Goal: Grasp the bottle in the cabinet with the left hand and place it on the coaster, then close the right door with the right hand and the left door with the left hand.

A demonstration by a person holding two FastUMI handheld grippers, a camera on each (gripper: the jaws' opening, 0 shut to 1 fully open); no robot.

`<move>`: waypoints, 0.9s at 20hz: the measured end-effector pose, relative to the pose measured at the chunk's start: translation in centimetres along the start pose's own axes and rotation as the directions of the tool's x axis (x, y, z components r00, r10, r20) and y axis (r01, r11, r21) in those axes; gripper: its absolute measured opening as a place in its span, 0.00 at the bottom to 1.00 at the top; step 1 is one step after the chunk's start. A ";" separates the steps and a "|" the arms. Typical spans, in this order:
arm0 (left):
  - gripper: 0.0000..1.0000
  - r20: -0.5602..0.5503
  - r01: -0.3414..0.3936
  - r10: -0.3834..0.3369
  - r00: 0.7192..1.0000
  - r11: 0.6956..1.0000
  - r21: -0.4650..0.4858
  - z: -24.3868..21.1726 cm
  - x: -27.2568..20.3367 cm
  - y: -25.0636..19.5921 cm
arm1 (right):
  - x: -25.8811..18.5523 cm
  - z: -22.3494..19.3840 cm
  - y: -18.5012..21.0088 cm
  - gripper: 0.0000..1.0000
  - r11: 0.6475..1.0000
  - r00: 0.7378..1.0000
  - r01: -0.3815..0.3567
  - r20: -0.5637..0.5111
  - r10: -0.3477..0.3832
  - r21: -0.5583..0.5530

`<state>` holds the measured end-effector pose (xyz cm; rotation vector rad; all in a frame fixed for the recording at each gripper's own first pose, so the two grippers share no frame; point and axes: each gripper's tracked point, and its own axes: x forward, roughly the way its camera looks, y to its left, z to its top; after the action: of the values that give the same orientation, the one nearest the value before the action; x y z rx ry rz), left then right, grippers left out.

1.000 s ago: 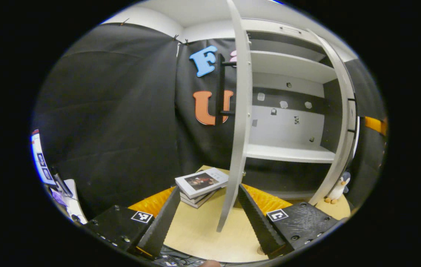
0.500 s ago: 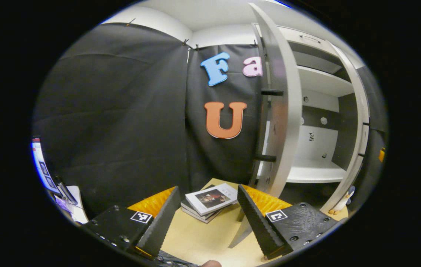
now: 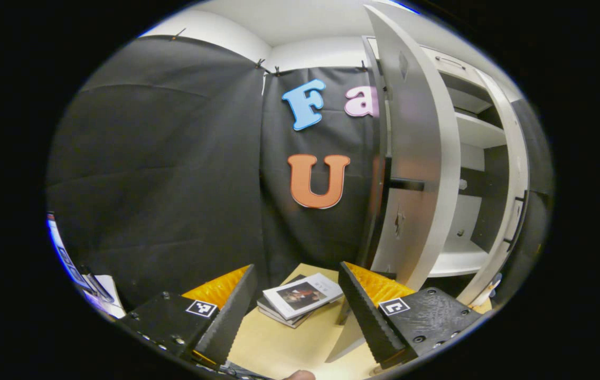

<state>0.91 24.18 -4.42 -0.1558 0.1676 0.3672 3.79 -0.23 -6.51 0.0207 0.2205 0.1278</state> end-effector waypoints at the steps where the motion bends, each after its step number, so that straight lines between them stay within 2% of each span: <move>1: 0.92 0.014 -0.003 0.002 1.000 1.000 0.010 0.5 0.1 0.2 | -0.2 0.0 -0.3 0.96 1.000 1.000 0.004 -0.002 -0.004 0.001; 2: 0.94 0.016 -0.002 0.002 1.000 1.000 0.015 0.9 0.2 0.1 | -0.5 -0.1 -0.6 0.96 1.000 1.000 0.006 -0.004 -0.006 0.003; 3: 0.95 0.003 -0.002 0.002 1.000 1.000 0.017 0.6 0.1 0.0 | -0.7 -0.1 -0.8 0.92 1.000 1.000 0.006 -0.005 -0.006 0.011; 6: 0.91 0.010 0.011 -0.011 1.000 0.999 0.036 0.8 0.0 -0.3 | -1.1 -0.4 -1.3 0.92 0.999 1.000 0.007 -0.009 -0.007 0.034; 7: 0.99 0.007 0.017 -0.017 1.000 0.999 0.039 0.7 0.2 -0.4 | -1.2 -0.5 -1.3 0.92 1.000 1.000 0.005 -0.010 -0.005 0.031; 9: 0.95 0.004 0.031 -0.032 0.999 0.999 0.040 0.9 0.0 -0.7 | -1.5 -0.7 -1.2 0.91 1.000 1.000 0.005 -0.012 -0.004 0.020; 10: 0.94 0.002 0.033 -0.033 0.999 0.999 0.038 0.8 -0.1 -0.8 | -1.5 -1.0 -1.3 0.96 1.000 1.000 0.004 -0.013 -0.004 0.017; 11: 0.95 0.003 0.035 -0.035 0.999 0.999 0.040 0.8 -0.1 -0.9 | -1.5 -0.9 -1.4 0.92 1.000 1.000 0.005 -0.015 -0.004 0.016; 12: 0.95 0.002 0.037 -0.037 0.999 0.998 0.041 0.8 -0.1 -1.1 | -1.5 -1.0 -1.3 0.96 1.000 1.000 0.002 -0.017 -0.002 0.018; 13: 0.94 0.003 0.041 -0.041 0.999 0.998 0.044 0.8 -0.3 -1.2 | -1.5 -1.0 -1.4 0.96 1.000 1.000 0.004 -0.018 -0.004 0.021; 14: 0.97 0.003 0.045 -0.045 0.999 0.998 0.047 0.8 -0.2 -1.5 | -1.5 -0.9 -1.3 0.92 1.000 1.000 -0.001 -0.016 0.002 0.026; 15: 0.94 0.003 0.051 -0.051 0.999 0.998 0.047 0.8 -0.4 -1.7 | -1.5 -0.7 -1.2 0.92 0.999 1.000 -0.005 -0.012 0.006 0.031; 16: 0.94 0.003 0.061 -0.061 0.998 0.997 0.046 0.8 -0.6 -2.0 | -1.6 -0.6 -1.1 0.96 0.999 1.000 -0.009 -0.008 0.010 0.033; 18: 0.94 0.002 0.083 -0.083 0.997 0.996 0.041 0.7 -0.8 -2.8 | -1.6 -0.5 -1.0 0.96 0.999 1.000 -0.015 -0.005 0.015 0.031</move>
<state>1.28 21.48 -3.22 -0.1212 0.1640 0.2808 2.27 -1.43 -6.64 0.0530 0.2278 0.1393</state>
